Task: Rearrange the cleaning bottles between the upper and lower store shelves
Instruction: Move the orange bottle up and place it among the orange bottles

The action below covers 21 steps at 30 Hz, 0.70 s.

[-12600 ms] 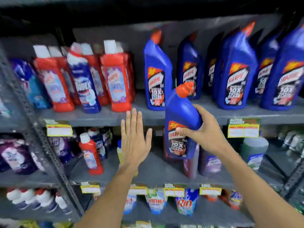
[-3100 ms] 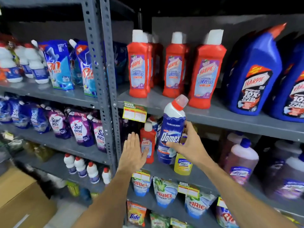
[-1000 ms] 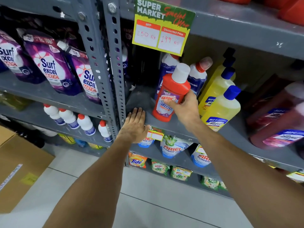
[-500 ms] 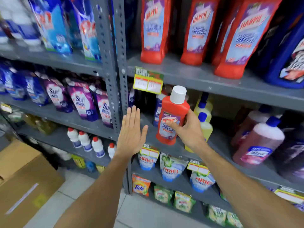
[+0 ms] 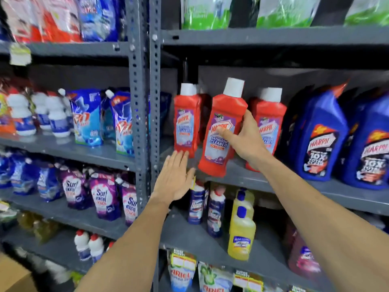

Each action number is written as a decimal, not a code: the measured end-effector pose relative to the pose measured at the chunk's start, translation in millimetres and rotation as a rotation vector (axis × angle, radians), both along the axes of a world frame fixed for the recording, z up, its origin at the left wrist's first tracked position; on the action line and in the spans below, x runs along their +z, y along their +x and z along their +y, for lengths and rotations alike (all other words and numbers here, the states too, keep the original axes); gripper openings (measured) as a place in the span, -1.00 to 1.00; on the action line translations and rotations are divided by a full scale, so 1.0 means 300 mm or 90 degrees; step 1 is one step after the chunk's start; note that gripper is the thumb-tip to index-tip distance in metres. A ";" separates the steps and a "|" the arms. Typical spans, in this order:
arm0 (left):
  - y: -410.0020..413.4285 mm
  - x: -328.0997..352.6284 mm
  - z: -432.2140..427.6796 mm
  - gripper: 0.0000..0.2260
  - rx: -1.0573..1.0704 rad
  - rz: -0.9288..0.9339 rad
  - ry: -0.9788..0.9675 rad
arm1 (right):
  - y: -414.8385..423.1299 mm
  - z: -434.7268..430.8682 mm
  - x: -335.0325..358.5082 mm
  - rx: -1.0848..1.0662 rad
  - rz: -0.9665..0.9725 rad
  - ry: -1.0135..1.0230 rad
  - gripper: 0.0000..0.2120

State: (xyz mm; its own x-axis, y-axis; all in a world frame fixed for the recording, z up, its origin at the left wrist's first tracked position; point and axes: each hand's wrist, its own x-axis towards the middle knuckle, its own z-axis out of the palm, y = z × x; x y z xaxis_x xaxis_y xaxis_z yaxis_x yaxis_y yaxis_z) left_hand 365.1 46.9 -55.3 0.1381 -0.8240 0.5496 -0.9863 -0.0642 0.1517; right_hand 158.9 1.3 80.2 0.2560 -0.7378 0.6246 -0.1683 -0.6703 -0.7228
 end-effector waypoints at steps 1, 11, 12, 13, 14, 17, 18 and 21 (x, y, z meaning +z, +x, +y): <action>0.007 0.002 -0.016 -0.34 -0.001 -0.015 0.010 | 0.004 -0.024 0.015 -0.011 0.000 -0.001 -0.41; 0.039 -0.016 -0.096 -0.42 -0.024 -0.050 0.018 | 0.076 -0.213 -0.034 -0.088 0.003 0.041 -0.39; 0.044 -0.016 -0.096 -0.44 -0.026 -0.048 0.021 | 0.088 -0.219 -0.041 -0.089 -0.002 0.041 -0.39; 0.047 -0.017 -0.095 -0.45 -0.028 -0.048 0.021 | 0.097 -0.217 -0.048 -0.095 -0.007 0.041 -0.38; 0.049 -0.021 -0.093 -0.47 -0.030 -0.046 0.019 | 0.104 -0.213 -0.057 -0.095 -0.014 0.039 -0.37; 0.054 -0.027 -0.089 -0.51 -0.040 -0.037 0.021 | 0.101 -0.186 -0.108 -0.099 0.019 0.034 -0.29; 0.053 -0.027 -0.088 -0.52 -0.039 -0.037 0.020 | 0.094 -0.182 -0.135 -0.105 0.040 0.035 -0.26; 0.045 -0.026 -0.084 -0.50 -0.038 -0.037 0.022 | 0.072 -0.167 -0.225 -0.103 0.097 0.062 -0.10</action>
